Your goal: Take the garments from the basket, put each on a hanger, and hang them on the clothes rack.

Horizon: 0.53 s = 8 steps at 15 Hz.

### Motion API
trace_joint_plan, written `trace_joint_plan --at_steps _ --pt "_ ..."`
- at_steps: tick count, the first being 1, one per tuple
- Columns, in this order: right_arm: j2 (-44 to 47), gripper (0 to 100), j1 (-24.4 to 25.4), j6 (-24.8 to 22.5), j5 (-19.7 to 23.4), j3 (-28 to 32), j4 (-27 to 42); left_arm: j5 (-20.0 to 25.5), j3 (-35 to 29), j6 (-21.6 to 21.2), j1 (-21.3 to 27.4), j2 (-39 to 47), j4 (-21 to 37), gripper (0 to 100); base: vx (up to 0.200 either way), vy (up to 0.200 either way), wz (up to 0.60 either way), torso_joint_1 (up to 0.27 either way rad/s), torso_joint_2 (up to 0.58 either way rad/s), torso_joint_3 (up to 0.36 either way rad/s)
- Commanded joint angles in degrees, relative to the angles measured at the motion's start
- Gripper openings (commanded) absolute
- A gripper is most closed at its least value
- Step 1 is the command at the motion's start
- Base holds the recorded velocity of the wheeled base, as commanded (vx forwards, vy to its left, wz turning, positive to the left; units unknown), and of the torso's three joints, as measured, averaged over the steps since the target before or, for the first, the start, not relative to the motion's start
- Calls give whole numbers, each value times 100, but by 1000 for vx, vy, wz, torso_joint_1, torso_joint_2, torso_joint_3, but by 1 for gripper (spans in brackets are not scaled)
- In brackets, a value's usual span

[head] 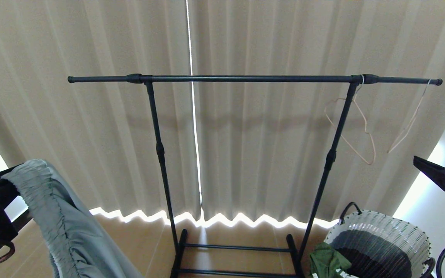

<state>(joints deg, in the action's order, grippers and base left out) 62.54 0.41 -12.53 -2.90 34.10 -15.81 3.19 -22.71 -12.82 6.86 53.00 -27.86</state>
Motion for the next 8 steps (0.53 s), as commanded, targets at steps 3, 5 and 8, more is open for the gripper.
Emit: trace_joint_plan --at_steps 3,5,8 --pt "4 100 2 -4 -9 18 -1 -3 30 -1 -1 8 -1 0 0 -200 0 2 -1 2" --pt "4 100 2 -4 -9 18 -1 -3 30 -1 -10 8 -1 0 0 -200 0 0 5 2" --pt "4 100 -6 -4 -9 9 -1 -3 39 -1 -10 -1 -1 0 0 -200 0 7 -1 -4"
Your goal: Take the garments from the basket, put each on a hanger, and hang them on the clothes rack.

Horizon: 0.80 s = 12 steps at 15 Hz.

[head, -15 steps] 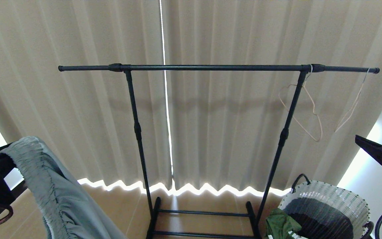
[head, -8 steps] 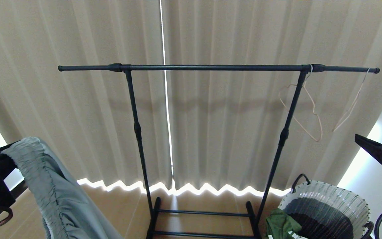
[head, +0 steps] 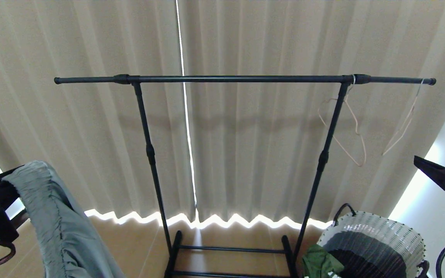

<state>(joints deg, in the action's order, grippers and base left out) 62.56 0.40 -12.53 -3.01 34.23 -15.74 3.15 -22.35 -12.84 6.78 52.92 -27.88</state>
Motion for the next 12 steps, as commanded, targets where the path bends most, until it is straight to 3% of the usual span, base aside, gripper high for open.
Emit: trace_joint_plan --at_steps 1,8,12 --pt "-7 100 4 -4 2 -4 -8 2 2 0 -1 8 2 0 0 -200 0 2 -2 -2" --pt "2 100 4 -4 2 5 -8 2 2 0 -1 17 2 0 0 -200 0 1 2 2" --pt "-7 100 -5 -4 2 5 -8 11 55 0 -1 8 2 0 0 0 0 0 0 0"
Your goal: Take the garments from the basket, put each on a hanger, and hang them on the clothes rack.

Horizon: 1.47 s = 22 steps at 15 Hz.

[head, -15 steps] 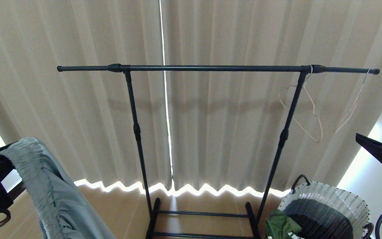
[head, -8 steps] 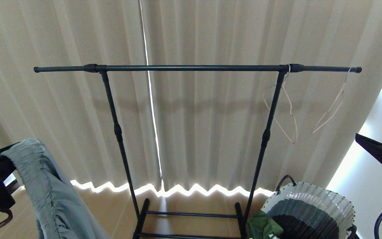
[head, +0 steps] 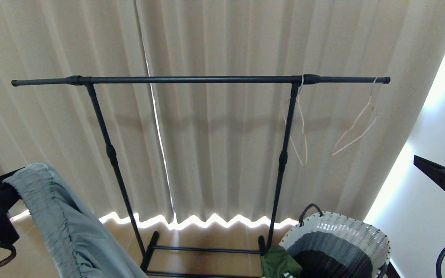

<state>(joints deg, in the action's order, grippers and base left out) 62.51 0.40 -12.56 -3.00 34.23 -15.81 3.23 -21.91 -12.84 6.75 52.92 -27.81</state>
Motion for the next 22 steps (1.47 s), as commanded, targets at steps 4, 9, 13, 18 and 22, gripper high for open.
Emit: trace_joint_plan --at_steps 4,9,13,18,22 --pt "-2 100 4 -10 -34 22 -10 -7 2 18 -7 8 3 0 0 0 0 0 0 0" --pt "6 100 4 -1 -25 22 -10 -7 2 18 -16 17 12 0 160 0 0 3 4 2" --pt "6 100 -5 -10 -25 40 -10 -7 11 18 -16 17 12 0 200 0 0 -1 -4 5" --pt "94 100 -5 -1 -52 40 -10 -7 81 0 -7 25 3 0 120 0 0 3 6 -2" --pt "692 100 -225 87 -60 286 -10 11 90 -17 10 263 3 0 0 0 0 0 0 0"
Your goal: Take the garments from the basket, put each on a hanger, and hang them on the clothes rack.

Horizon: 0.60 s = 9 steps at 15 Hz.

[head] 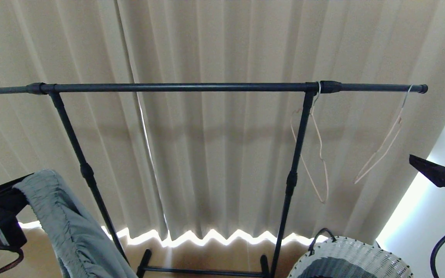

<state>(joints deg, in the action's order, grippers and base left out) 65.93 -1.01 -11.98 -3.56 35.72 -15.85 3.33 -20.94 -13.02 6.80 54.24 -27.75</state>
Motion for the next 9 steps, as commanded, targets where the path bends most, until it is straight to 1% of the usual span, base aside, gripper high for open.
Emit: trace_joint_plan --at_steps 1,4,5,7,8,9 --pt "544 100 -83 126 -13 243 -6 1 -6 1 -3 237 -3 0 0 0 0 0 0 0" --pt "1282 100 -66 776 -92 805 91 1 -6 -8 5 316 -12 0 0 0 0 0 0 0" --pt "1476 100 -66 847 -171 946 99 1 -15 -8 5 272 -12 0 0 0 0 0 0 0" --pt "2170 100 -66 882 -751 1350 82 1 -50 1 -3 175 -12 0 0 0 0 0 0 0" --pt "2416 100 -66 908 -927 1491 64 1 -50 1 5 175 -12 0 0 0 0 0 0 0" --pt "2592 100 -57 970 -971 1614 82 1 -50 1 5 184 -12 0 0 0 0 0 0 0"
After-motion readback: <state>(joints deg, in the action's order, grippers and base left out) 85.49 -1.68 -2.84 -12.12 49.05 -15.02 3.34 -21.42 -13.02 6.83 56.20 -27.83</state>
